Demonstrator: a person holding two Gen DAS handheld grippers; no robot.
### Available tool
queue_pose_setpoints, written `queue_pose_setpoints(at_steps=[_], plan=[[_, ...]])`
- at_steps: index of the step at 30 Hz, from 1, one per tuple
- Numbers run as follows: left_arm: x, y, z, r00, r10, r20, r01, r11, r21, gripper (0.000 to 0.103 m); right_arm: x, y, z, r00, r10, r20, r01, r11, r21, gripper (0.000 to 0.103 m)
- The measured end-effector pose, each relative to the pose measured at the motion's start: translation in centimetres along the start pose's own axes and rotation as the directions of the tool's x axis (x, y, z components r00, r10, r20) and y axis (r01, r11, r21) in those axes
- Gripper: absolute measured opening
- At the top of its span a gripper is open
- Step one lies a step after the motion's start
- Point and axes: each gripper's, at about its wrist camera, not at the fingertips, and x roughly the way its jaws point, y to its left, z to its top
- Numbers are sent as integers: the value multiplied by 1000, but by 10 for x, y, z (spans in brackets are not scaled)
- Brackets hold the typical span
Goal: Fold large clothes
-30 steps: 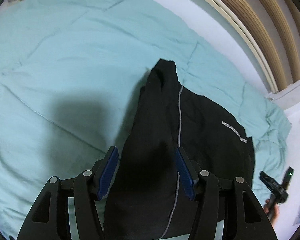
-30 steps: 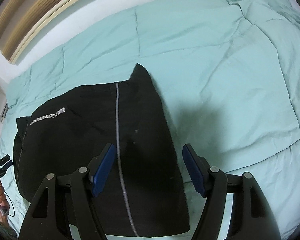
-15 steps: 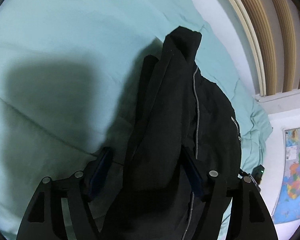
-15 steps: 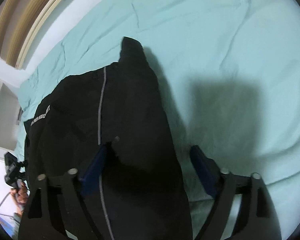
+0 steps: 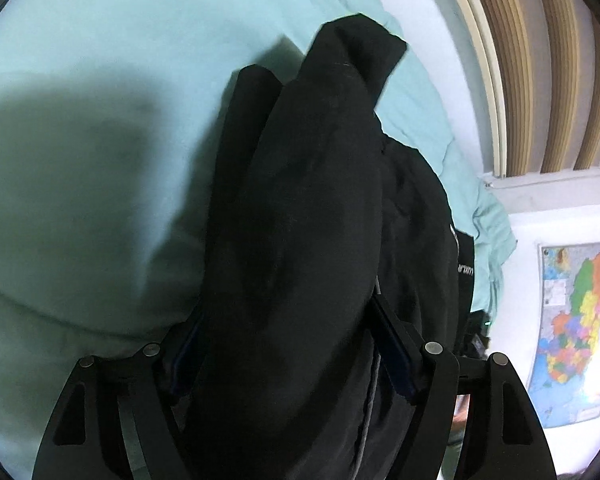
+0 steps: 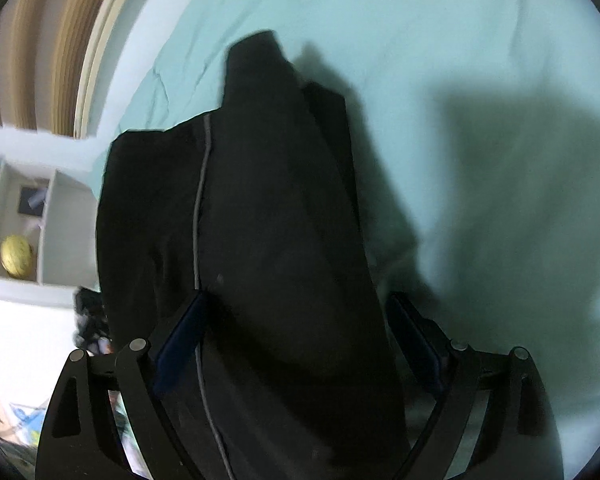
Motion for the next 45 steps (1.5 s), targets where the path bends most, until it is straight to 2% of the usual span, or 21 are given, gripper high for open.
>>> queue_pose_setpoints(at_steps=[2,4,5,6,8,9,10,12,15,21,26,30,32,34,38,40,42,43,45], plan=[[1,2,0,1000,-5,4,5,1000,-18,77,11,-8,5,998,62,6,-62,997,53,93],[0,-5,-3,1000,21,21,-21,1000,4,66,17,-9,8,996,88,13,-89,993,76,93],[-2,-5,-4,999,36,30,-36,999,20,58,18,-5,8,997,81,16,-82,995,63,88],[-6,-11,-9,997,49,53,-52,998,44,51,18,1,7,996,84,19,-85,996,39,76],[-16,-18,-15,995,42,88,-49,996,74,43,14,16,2,996,84,25,-83,996,-30,65],[-22,-24,-20,994,32,107,-41,995,89,40,10,24,-2,997,75,31,-72,995,-70,58],[-27,-28,-24,992,17,122,-29,995,98,39,5,33,-6,997,63,41,-59,992,-110,56],[-38,-38,-33,988,-24,154,8,995,103,38,-9,44,-15,995,81,58,-72,986,-151,45],[-55,-59,-49,981,-69,182,44,990,136,36,-31,67,-33,990,107,94,-86,975,-205,41],[-101,-112,-95,964,-143,223,85,965,250,34,-79,125,-87,987,82,140,-31,943,-332,41],[-157,-123,-152,952,-190,242,112,947,301,34,-140,145,-151,980,85,182,-19,941,-338,40],[-181,-120,-197,956,-189,225,112,942,315,34,-178,150,-200,979,72,189,-7,945,-327,40],[-176,-121,-210,961,-178,212,108,946,305,34,-189,151,-226,983,52,178,7,948,-319,40],[-178,-106,-231,969,-158,189,101,955,277,34,-192,145,-248,987,24,160,26,952,-304,40],[-167,-64,-261,985,-103,136,76,979,190,34,-174,115,-277,994,-38,98,61,970,-237,40],[-152,-33,-268,993,-59,98,47,992,119,34,-159,96,-285,996,-70,60,81,976,-203,40],[-143,1,-274,995,-18,95,14,999,42,35,-144,75,-291,992,-118,42,124,978,-170,43],[-141,13,-274,995,-21,96,21,1000,-1,35,-141,63,-294,988,-141,56,147,979,-138,44],[-140,51,-273,992,-72,100,85,987,-134,36,-147,38,-295,986,-140,86,144,989,-39,48]])
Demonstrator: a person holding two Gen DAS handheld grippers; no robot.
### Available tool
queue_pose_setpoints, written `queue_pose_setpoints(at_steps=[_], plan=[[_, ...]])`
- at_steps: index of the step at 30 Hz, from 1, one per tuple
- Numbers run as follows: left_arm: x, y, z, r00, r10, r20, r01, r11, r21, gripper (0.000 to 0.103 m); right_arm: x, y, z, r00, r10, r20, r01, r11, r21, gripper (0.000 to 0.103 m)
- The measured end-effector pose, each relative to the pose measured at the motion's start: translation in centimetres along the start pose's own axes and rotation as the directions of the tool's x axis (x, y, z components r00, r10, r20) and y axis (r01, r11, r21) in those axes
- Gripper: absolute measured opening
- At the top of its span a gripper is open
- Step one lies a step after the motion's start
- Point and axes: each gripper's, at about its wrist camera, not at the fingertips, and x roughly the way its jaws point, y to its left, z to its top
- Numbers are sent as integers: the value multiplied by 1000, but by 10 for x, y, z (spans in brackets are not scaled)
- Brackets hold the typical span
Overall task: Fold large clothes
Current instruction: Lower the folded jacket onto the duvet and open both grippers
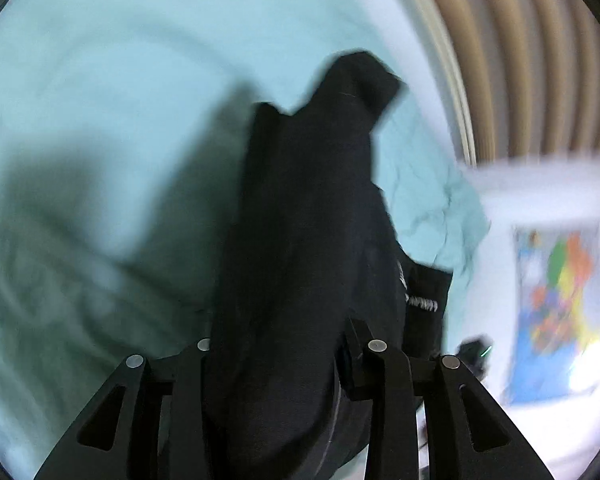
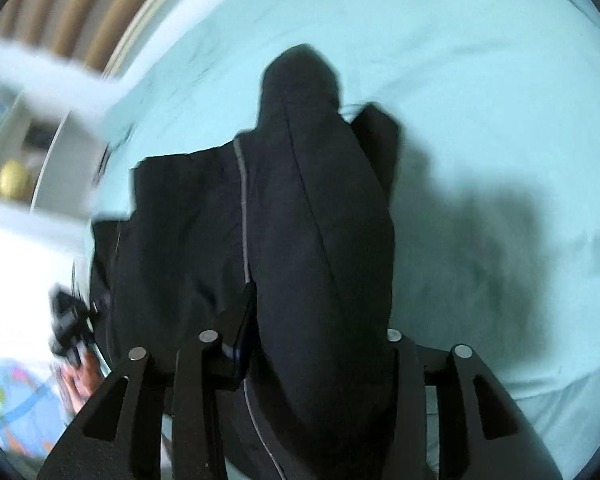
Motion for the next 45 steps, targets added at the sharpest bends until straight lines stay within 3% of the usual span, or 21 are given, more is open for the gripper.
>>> queue_pose_setpoints(at_steps=[3,7,8,9,12,14,17,21,24,25,27,28,29,32,37,41,45], plan=[[-3,18,4,1000,-24,-11,23,998,-66,41,-13,-39,-3,999,-4,41,-1,991,133,48],[-22,10,8,999,29,-19,-30,999,-18,45,-36,-54,-12,997,-1,72,-15,976,217,49],[-31,6,8,998,54,-13,-54,999,1,48,-44,-52,-17,997,-14,81,-4,976,220,54],[-40,3,8,997,77,-6,-77,997,18,51,-50,-52,-19,996,-30,86,11,976,218,66],[-62,-29,6,986,152,62,-159,979,128,53,-77,-51,-28,981,-162,110,140,973,185,75],[-72,-54,0,978,191,89,-206,953,220,56,-89,-26,-34,971,-197,133,179,974,137,75],[-72,-93,-8,977,190,95,-211,920,331,58,-93,17,-37,962,-221,160,218,975,36,75],[-35,-131,-33,976,206,75,-218,867,448,59,-55,90,-34,963,-222,154,240,965,-111,75],[6,-136,-51,947,316,60,-301,805,512,59,-19,120,-34,951,-272,144,297,934,-199,75],[22,-137,-56,926,371,64,-346,773,531,59,-1,128,-34,946,-293,137,318,924,-212,75],[45,-129,-62,888,453,84,-421,723,548,58,24,131,-32,947,-303,110,320,922,-217,64],[52,-121,-60,879,467,90,-437,717,543,58,42,129,-31,938,-334,92,346,913,-215,64],[54,-116,-58,880,468,87,-438,724,533,58,60,126,-30,929,-364,70,371,905,-210,64],[57,-102,-48,895,443,59,-415,775,476,58,82,111,-26,929,-369,35,369,913,-177,66],[57,-106,-46,887,457,58,-425,762,488,58,82,102,-15,934,-356,-13,352,929,-112,66],[29,-121,-56,912,405,66,-386,790,476,58,46,107,-24,951,-309,-3,308,948,-76,66],[1,-143,-76,907,399,139,-410,752,516,58,4,127,-45,946,-319,62,324,939,-116,67]])
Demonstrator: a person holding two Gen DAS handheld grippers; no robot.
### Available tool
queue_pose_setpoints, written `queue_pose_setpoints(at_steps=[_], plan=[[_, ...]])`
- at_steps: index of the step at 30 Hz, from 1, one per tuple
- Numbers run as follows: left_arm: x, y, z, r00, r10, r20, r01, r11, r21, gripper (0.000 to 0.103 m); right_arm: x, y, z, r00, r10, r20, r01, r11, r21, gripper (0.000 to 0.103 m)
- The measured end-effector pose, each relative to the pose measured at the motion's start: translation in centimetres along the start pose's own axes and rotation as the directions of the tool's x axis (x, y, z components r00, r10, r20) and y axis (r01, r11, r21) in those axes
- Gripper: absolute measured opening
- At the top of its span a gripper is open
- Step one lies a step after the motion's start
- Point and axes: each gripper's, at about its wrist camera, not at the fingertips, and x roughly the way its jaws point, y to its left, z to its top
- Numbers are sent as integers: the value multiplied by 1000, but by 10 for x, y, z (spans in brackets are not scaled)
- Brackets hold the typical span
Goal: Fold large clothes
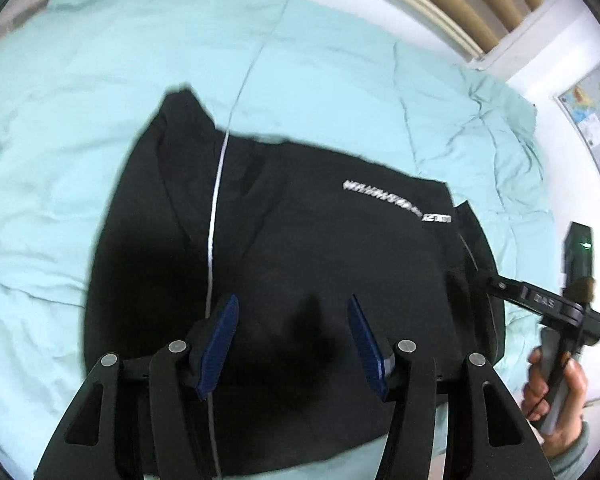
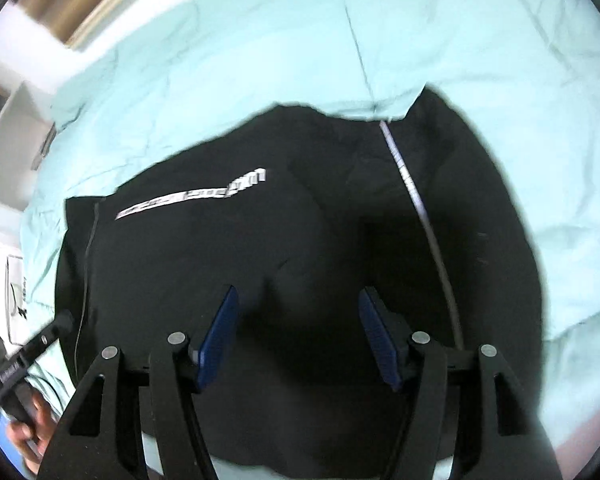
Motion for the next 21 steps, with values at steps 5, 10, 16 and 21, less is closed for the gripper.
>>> queue_pose_setpoints(at_steps=[5,10,16,21], plan=[[-48,-31,-2,995,63,78,-69,994,80,59,-66,27,-17,992,-59,112,67,995,-69,75],[-86,-68,-1,978,134,162,-154,981,119,59,-123,57,-27,966,-82,245,95,995,-40,83],[-114,-99,-14,948,259,185,-276,959,72,59,-166,89,-44,913,-165,372,191,981,-34,89],[-117,-119,-32,944,286,163,-305,946,107,59,-180,96,-64,891,-247,382,263,965,10,90]])
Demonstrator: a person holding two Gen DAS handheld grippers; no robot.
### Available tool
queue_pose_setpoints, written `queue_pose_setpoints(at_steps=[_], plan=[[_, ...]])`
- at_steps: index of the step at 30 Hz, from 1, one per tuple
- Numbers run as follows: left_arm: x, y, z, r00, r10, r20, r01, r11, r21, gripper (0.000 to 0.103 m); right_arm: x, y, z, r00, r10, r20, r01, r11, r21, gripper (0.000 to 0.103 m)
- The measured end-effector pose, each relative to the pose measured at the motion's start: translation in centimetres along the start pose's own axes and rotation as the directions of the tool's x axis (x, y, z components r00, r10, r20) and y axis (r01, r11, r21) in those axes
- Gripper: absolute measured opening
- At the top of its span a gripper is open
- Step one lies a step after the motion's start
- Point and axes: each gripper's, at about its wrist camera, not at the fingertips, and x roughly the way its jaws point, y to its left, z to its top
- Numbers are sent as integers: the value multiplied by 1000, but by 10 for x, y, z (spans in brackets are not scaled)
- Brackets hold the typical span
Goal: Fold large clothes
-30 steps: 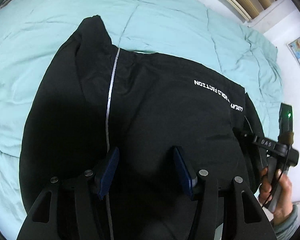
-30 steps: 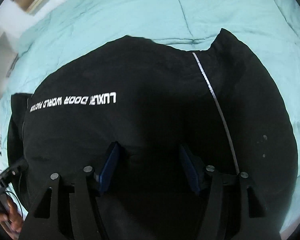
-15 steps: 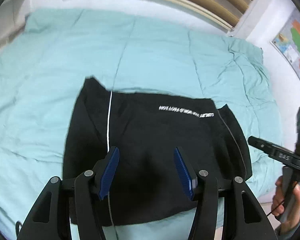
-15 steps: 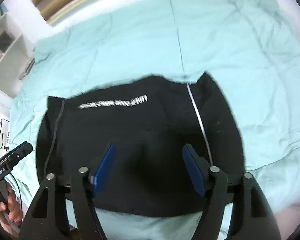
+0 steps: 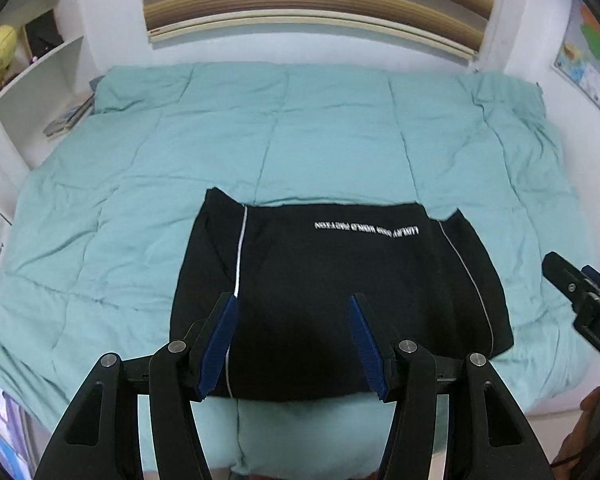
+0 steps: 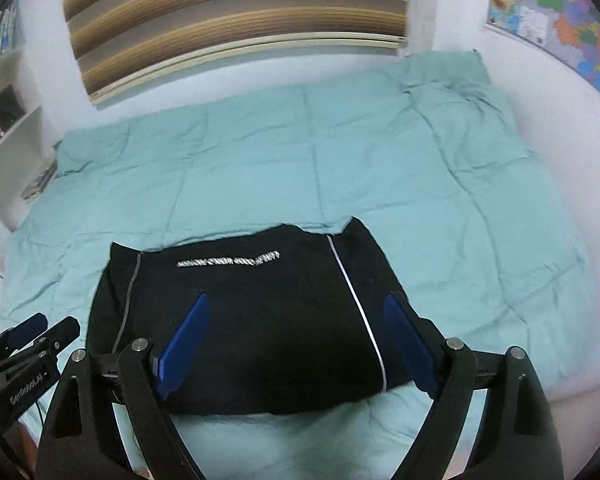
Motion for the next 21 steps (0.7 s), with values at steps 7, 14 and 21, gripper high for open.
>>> queue_pose_setpoints(at_steps=[7,14,21], plan=[[-9,-11,-3,999,45,30,-46,998,48,59,5,3,-13,999,-14,-34,15,1000,16,90],[-16,-8,0,997,59,53,-61,997,36,59,1,14,-17,1000,-5,-29,5,1000,-6,90],[-16,-5,0,997,67,49,-69,997,28,59,5,16,-19,999,25,-46,-25,1000,-10,90]])
